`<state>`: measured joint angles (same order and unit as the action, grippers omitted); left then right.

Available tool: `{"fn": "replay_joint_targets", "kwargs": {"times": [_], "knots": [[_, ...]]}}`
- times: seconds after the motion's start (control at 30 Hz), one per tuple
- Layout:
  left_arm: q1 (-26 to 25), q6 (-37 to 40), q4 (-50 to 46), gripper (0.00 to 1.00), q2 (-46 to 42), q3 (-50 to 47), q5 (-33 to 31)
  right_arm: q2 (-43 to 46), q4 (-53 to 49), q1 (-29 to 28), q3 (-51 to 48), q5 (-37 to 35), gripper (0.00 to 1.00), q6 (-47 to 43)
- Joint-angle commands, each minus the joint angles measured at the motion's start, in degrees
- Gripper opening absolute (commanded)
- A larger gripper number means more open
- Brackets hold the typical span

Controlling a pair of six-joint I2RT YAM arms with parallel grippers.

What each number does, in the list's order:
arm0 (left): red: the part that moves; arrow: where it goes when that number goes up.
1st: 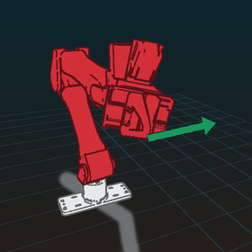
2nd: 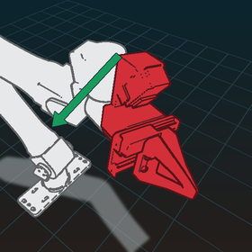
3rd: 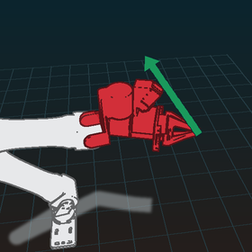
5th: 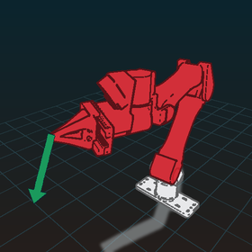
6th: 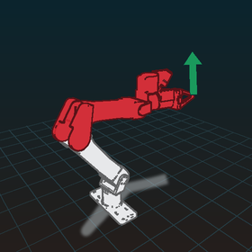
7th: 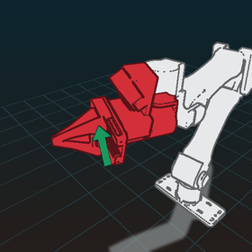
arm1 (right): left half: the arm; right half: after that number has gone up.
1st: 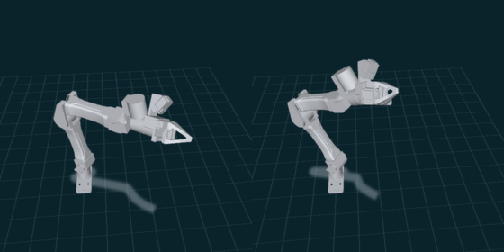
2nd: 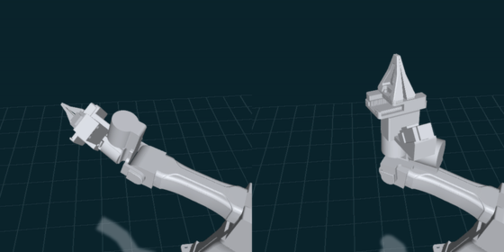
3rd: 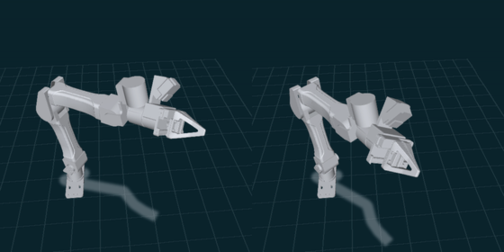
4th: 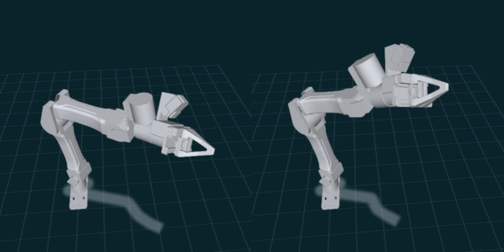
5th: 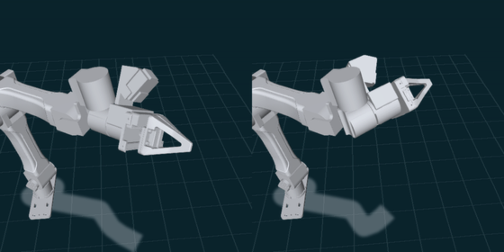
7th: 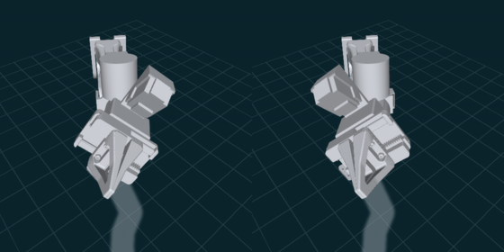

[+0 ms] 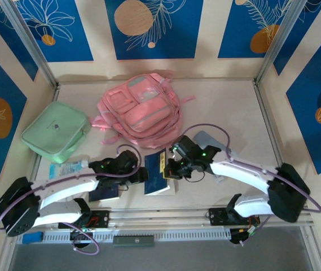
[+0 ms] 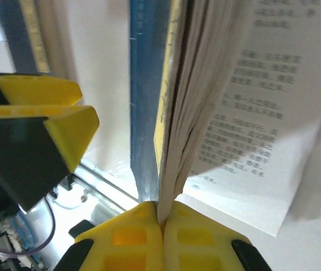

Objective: Pack the student bag
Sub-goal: Pick up the book from the bottom-center of the table, then pass the book.

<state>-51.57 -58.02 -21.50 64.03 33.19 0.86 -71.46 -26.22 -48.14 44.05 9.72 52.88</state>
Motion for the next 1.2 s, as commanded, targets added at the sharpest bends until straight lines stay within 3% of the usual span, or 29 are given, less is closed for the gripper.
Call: {"fn": "replay_joint_targets", "kwargs": {"times": [0.0,0.17,0.3,0.47,0.63,0.83,1.17], "knots": [[2.7,3.6,-5.4,0.71,-5.8,3.2,0.4,7.1,-1.0,2.5,-0.2,5.3,0.00,-3.5],[8.9,5.8,-3.6,0.77,-13.4,4.6,7.2,14.9,-1.7,9.0,1.7,12.3,0.00,-6.3],[12.9,4.6,1.6,0.80,-15.8,4.9,13.2,15.3,0.2,15.0,5.1,20.4,0.00,-7.3],[13.4,3.1,12.9,0.83,-14.7,5.9,17.9,11.4,2.8,18.7,10.6,27.0,0.00,-8.0],[13.4,1.8,17.0,0.82,-10.4,8.0,18.5,7.6,6.2,19.2,13.9,30.1,0.00,-8.4],[13.4,-1.0,26.2,0.69,-8.6,8.1,20.1,4.8,11.0,19.6,14.5,31.9,0.00,-7.0],[13.4,-1.7,28.4,0.34,-8.7,8.8,20.6,2.2,10.1,20.7,12.8,31.2,0.00,-9.0]]}}
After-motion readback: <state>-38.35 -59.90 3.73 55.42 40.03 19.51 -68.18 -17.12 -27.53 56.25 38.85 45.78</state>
